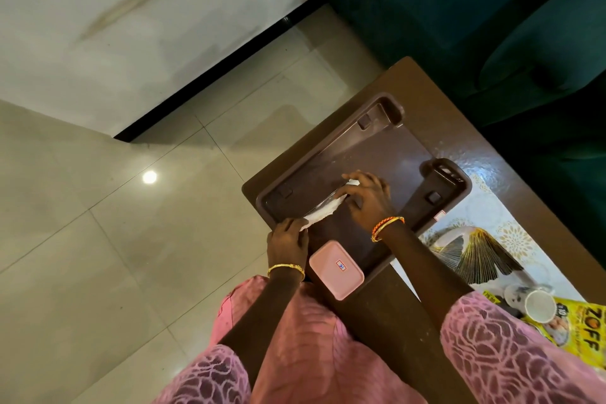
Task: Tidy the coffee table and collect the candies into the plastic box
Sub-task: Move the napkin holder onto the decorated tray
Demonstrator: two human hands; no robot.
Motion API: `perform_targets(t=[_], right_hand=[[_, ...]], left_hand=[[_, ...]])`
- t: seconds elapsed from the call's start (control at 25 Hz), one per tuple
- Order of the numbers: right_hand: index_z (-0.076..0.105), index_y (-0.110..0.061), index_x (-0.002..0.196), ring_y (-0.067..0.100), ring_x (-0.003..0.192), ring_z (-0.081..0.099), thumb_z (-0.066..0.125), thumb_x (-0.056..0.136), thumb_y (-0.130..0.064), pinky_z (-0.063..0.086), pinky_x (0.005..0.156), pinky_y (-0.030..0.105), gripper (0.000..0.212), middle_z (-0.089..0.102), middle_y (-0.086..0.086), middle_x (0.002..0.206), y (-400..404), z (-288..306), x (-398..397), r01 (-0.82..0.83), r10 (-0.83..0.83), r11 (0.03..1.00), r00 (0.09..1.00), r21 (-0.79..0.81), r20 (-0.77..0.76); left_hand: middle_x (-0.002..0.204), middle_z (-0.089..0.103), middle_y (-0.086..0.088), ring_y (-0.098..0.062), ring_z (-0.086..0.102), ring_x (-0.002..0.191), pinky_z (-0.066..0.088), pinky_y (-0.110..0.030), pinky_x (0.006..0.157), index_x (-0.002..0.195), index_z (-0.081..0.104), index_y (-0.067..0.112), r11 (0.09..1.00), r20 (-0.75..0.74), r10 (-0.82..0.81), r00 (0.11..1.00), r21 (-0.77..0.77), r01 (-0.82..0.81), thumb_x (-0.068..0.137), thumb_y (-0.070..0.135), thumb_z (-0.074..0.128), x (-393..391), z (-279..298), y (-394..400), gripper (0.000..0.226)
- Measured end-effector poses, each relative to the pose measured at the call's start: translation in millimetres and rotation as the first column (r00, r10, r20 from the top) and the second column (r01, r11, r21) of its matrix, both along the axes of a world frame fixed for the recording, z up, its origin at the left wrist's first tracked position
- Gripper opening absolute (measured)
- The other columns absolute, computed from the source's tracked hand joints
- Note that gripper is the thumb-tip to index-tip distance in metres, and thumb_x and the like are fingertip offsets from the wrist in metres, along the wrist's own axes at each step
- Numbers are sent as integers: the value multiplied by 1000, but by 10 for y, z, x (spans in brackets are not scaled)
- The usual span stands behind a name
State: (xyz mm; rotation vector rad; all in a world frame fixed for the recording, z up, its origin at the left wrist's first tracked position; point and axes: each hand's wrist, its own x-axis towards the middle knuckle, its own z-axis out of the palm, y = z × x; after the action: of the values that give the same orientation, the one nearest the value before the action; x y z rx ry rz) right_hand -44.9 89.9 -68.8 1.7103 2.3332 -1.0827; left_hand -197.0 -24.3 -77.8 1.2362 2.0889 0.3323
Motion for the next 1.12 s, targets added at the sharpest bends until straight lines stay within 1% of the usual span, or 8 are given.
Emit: perform_targets(t=[0.24, 0.36, 0.44, 0.56, 0.68, 0.8, 0.96, 1.12], right_hand=[[57, -20, 113, 28, 130, 39, 56, 71, 3, 26, 107, 46, 48, 54, 4, 131, -16, -91, -5, 98, -98, 995, 994, -8, -41], [48, -23, 127, 29, 133, 38, 62, 70, 1, 28, 105, 45, 63, 52, 6, 135, 23, -187, -61, -42, 41, 999, 998, 12, 55], [52, -26, 125, 25, 136, 34, 60, 77, -5, 26, 105, 46, 53, 52, 1, 137, 56, -271, -95, -166, 163, 986, 975, 9, 148], [59, -25, 116, 24, 128, 43, 60, 80, -15, 26, 106, 42, 37, 60, 0, 127, 63, -310, -101, -186, 181, 982, 969, 14, 169], [65, -13, 108, 31, 111, 54, 65, 74, -8, 36, 99, 36, 34, 66, 11, 112, 12, -168, -9, -4, 5, 999, 1000, 52, -15], [68, -4, 101, 35, 98, 61, 65, 71, 4, 47, 86, 36, 32, 68, 19, 99, -135, 134, 273, 275, -249, 957, 942, 92, -226], [67, -4, 107, 36, 102, 63, 66, 72, 5, 49, 93, 39, 36, 67, 21, 109, -446, 429, 839, 515, -470, 846, 844, 142, -259], [69, -5, 102, 35, 96, 65, 73, 72, -4, 50, 87, 40, 30, 70, 19, 103, -774, 474, 1618, 709, -662, 687, 701, 160, -266]], left_hand=[[118, 62, -13, -33, 57, 108, 48, -42, 93, 117, 60, 11, 997, -12, -30, 999, -70, 29, 79, 16, 67, 3, -89, 109, 38], [125, 56, -16, -33, 53, 115, 47, -43, 97, 124, 53, 8, 993, 40, -47, 998, -108, 51, 76, 23, 71, 37, -129, 222, 53], [125, 59, -17, -34, 54, 115, 46, -42, 98, 126, 53, 8, 989, 64, -73, 995, -123, 81, 81, 23, 68, 56, -157, 280, 49], [121, 64, -17, -34, 57, 111, 45, -39, 97, 123, 57, 7, 993, 80, -71, 994, -88, 78, 85, 20, 62, 78, -97, 336, 40], [120, 64, -20, -37, 57, 111, 45, -41, 98, 121, 59, 4, 997, 55, -72, 996, 40, 70, 88, 15, 59, 126, 76, 397, 35], [117, 64, -23, -39, 58, 108, 45, -44, 98, 118, 61, 1, 964, 33, -194, 981, 194, 184, 87, 8, 58, 258, 313, 486, 32], [112, 68, -19, -37, 62, 102, 44, -52, 101, 116, 64, 4, 866, -20, -413, 911, 301, 399, 82, 4, 60, 698, 544, 625, 34], [120, 66, -11, -30, 58, 112, 30, -44, 112, 121, 60, 12, 773, -10, -593, 805, 272, 572, 85, 11, 57, 1458, 550, 687, 36]])
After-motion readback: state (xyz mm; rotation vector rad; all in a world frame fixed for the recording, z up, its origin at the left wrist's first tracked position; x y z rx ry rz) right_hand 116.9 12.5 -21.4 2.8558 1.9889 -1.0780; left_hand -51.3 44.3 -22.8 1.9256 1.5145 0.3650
